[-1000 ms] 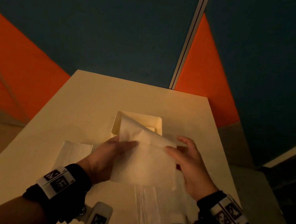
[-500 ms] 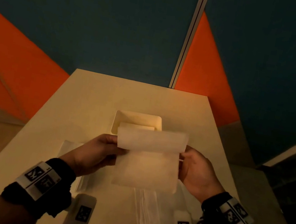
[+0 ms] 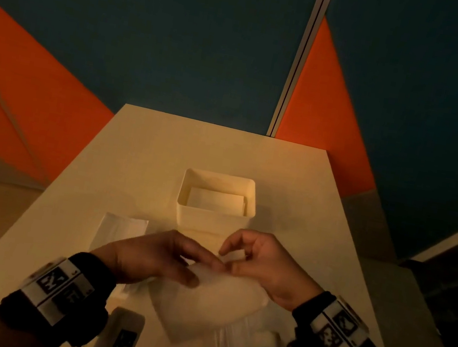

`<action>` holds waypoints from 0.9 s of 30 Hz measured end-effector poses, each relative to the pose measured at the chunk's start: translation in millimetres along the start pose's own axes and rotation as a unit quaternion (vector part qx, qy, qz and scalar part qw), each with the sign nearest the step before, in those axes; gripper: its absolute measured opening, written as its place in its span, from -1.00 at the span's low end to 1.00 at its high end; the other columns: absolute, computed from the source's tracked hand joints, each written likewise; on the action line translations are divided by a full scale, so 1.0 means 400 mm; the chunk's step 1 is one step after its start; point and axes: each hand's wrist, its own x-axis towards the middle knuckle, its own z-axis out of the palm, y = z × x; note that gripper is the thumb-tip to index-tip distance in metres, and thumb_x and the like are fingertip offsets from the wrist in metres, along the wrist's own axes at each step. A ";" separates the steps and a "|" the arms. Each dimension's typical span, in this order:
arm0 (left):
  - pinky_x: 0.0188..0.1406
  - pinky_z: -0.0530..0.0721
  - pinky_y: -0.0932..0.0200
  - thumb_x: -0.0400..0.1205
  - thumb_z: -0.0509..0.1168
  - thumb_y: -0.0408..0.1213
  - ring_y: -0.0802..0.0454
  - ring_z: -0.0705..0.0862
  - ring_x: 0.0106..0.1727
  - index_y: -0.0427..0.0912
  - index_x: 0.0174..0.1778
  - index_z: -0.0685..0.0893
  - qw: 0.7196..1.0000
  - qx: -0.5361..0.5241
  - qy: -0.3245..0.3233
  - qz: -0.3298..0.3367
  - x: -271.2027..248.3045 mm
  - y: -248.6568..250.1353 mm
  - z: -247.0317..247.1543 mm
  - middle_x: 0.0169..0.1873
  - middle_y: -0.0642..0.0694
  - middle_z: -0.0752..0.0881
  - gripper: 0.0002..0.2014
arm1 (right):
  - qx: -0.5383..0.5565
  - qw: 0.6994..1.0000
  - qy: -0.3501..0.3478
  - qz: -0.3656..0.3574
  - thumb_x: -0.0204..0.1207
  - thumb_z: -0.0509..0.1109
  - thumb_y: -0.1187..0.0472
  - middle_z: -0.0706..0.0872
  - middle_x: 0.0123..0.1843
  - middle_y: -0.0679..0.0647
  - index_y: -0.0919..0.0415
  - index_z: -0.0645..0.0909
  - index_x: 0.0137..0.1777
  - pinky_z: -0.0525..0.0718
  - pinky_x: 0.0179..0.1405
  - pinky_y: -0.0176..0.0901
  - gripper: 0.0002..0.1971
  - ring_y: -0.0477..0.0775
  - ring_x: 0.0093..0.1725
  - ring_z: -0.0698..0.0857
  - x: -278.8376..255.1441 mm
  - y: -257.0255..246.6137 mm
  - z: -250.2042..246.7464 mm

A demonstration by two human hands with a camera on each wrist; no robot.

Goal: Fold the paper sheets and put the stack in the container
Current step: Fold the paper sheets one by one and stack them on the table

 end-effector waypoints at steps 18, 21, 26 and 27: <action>0.01 0.70 -0.10 0.56 0.31 -0.56 -0.25 0.66 0.02 -0.03 0.31 0.61 0.871 -0.065 0.488 0.004 -0.131 -0.249 -0.169 0.17 -0.17 0.59 -0.54 | -0.005 0.960 0.230 0.159 0.50 0.35 0.44 0.71 -0.31 0.18 0.27 0.63 -0.19 0.57 -0.52 -0.22 -0.89 0.09 -0.37 0.65 -0.020 0.141 -0.083; 0.11 0.66 -0.18 0.56 0.35 -0.52 -0.29 0.68 0.01 0.03 0.24 0.64 0.869 0.001 0.493 -0.024 -0.123 -0.274 -0.177 0.14 -0.25 0.63 -0.58 | -0.012 0.959 0.233 0.160 0.50 0.34 0.45 0.71 -0.31 0.17 0.26 0.63 -0.19 0.57 -0.51 -0.21 -0.88 0.09 -0.37 0.65 -0.024 0.155 -0.090; 0.02 0.59 -0.06 0.55 0.37 -0.50 -0.25 0.64 0.00 -0.12 0.29 0.66 0.840 0.162 0.514 -0.059 -0.111 -0.290 -0.181 0.15 -0.27 0.65 -0.60 | -0.074 0.952 0.249 0.164 0.46 0.35 0.45 0.70 -0.32 0.15 0.25 0.62 -0.25 0.56 -0.46 -0.17 -0.87 0.07 -0.37 0.64 -0.032 0.179 -0.108; 0.02 0.57 -0.06 0.53 0.39 -0.50 -0.27 0.64 0.04 -0.15 0.29 0.67 0.833 0.210 0.508 -0.059 -0.110 -0.293 -0.183 0.17 -0.29 0.66 -0.59 | -0.113 0.946 0.255 0.166 0.44 0.38 0.44 0.70 -0.32 0.14 0.23 0.62 -0.28 0.57 -0.42 -0.15 -0.87 0.06 -0.35 0.64 -0.033 0.190 -0.114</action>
